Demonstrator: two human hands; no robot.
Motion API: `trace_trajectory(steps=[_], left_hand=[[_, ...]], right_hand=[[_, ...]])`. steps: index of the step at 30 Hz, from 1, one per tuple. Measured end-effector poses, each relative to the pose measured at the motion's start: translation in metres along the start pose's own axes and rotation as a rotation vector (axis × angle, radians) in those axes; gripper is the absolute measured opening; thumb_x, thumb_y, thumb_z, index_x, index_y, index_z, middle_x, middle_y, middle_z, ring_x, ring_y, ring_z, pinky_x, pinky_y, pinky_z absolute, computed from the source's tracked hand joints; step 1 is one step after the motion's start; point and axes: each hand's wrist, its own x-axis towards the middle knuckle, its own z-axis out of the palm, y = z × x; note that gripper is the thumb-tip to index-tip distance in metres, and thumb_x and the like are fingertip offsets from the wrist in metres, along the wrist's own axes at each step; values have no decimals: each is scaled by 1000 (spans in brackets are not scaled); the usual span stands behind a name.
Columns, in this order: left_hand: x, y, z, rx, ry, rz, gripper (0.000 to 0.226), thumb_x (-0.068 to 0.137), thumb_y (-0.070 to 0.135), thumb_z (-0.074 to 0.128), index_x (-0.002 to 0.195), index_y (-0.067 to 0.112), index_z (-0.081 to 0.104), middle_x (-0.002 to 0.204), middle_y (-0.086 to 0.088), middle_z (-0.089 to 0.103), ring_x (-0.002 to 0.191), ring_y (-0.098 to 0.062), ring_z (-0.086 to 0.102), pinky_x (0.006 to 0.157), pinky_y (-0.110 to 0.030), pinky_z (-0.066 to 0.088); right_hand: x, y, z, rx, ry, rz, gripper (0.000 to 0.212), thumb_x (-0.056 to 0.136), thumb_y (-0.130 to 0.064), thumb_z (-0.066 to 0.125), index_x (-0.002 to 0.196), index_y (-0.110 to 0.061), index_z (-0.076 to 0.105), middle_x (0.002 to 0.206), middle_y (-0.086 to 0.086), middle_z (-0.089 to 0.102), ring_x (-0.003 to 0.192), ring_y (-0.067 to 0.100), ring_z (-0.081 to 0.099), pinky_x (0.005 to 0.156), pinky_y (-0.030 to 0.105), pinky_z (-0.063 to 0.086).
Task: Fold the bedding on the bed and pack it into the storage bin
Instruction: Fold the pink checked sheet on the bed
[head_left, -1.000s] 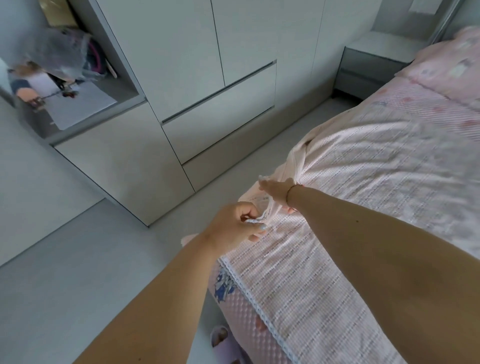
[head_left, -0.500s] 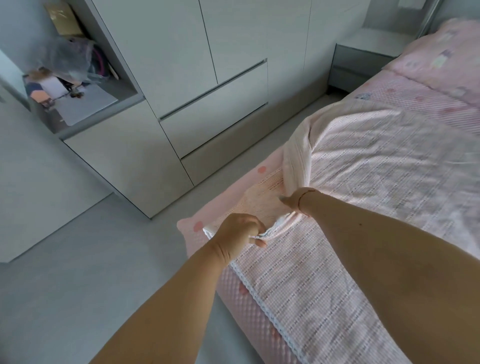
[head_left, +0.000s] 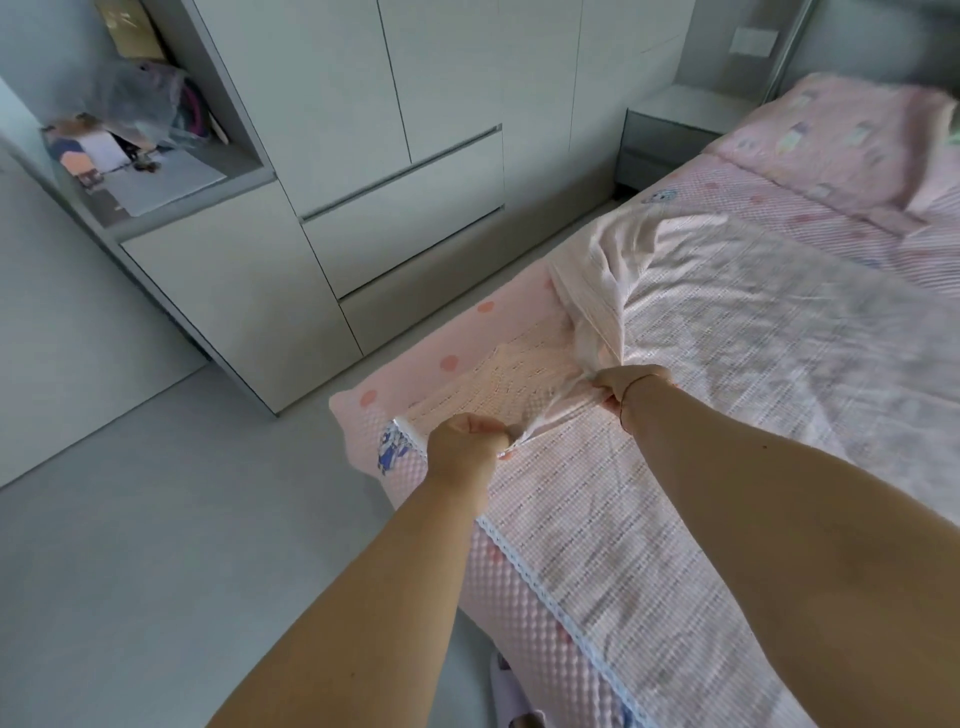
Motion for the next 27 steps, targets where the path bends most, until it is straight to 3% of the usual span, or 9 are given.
trace_trajectory(steps=[2,5,11,14,19,23,25,27], left_hand=[[-20,-8,4,-61,-39,-1,17,74,-2,78,79,7,64,68,0,66,68,-16,59,64,-22,48],[-49,-20,9,-108,-118,-8,24,69,-7,78,79,7,62,72,-4,64,71,-19,57,77,-30,47],[-95,-48,27,-189,-243,-101,29,70,-20,67,83,6,63,79,-8,59,85,-25,56,93,-36,45],[-115,-62,39,-246,-324,-123,31,72,-23,63,85,5,62,80,-9,55,83,-23,55,91,-32,44],[-146,-82,60,-283,-317,-136,34,73,-26,58,86,6,61,77,-7,55,79,-20,55,92,-30,45],[-179,-91,81,-309,-330,-113,36,73,-27,56,85,6,59,75,-5,53,75,-16,54,83,-24,45],[-202,-99,94,-293,-336,-97,37,73,-28,55,83,7,58,72,-4,52,71,-14,54,79,-23,45],[-231,-106,112,-250,-338,-78,39,73,-29,54,82,8,57,64,-1,49,61,-10,53,71,-20,45]], right_hand=[[-14,12,-17,44,-2,13,12,89,-1,58,95,-5,49,64,3,49,44,9,48,44,15,40],[-30,36,-37,80,-6,31,9,91,3,53,87,-5,52,69,4,47,43,11,46,31,13,36],[-55,80,-83,206,88,123,14,86,13,44,83,2,50,69,12,56,31,13,44,29,13,32],[-68,92,-105,246,99,184,13,88,9,44,86,1,53,65,9,56,27,11,42,33,13,35],[-90,106,-137,160,23,167,16,91,11,43,83,0,52,64,7,51,34,7,42,35,13,39],[-97,122,-170,28,-30,169,9,93,5,47,88,1,52,67,7,49,52,10,44,32,15,42],[-98,131,-187,-132,-42,139,9,93,3,49,100,1,55,65,7,46,52,11,42,30,16,41],[-103,139,-206,-240,-65,109,27,92,3,51,118,1,55,63,7,44,51,12,41,31,16,41]])
